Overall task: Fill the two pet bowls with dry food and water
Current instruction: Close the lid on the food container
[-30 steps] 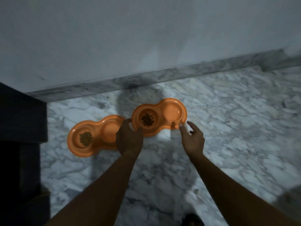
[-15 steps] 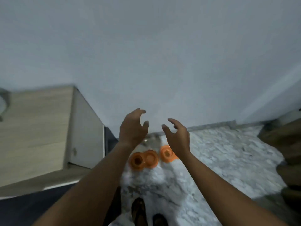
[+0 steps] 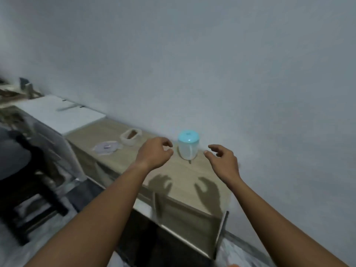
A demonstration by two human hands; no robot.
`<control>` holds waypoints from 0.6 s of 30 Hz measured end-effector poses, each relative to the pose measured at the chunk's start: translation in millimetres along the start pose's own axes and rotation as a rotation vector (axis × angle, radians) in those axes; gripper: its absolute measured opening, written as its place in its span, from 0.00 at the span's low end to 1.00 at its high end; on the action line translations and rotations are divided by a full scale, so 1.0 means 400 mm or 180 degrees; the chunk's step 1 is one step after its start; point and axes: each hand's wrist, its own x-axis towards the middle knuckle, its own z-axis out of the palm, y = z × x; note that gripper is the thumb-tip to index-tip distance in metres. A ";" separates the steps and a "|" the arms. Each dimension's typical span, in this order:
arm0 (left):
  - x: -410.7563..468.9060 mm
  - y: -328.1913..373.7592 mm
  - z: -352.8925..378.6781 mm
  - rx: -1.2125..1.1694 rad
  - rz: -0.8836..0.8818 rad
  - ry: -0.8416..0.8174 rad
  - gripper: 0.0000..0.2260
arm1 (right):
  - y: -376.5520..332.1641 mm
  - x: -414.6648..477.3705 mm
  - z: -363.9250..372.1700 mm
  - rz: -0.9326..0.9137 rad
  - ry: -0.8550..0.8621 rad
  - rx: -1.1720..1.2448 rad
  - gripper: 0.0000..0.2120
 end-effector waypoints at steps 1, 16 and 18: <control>-0.005 -0.075 -0.061 -0.0019 -0.0149 -0.0044 0.11 | -0.036 -0.003 0.087 -0.0057 -0.0117 -0.0031 0.15; 0.110 -0.974 -0.403 -0.0302 -0.0990 -0.0415 0.05 | -0.241 0.029 1.121 0.0426 -0.1007 -0.0305 0.14; 0.162 -1.040 -0.392 -0.0456 -0.1029 -0.0434 0.04 | -0.238 0.070 1.184 0.0553 -0.0912 -0.0379 0.14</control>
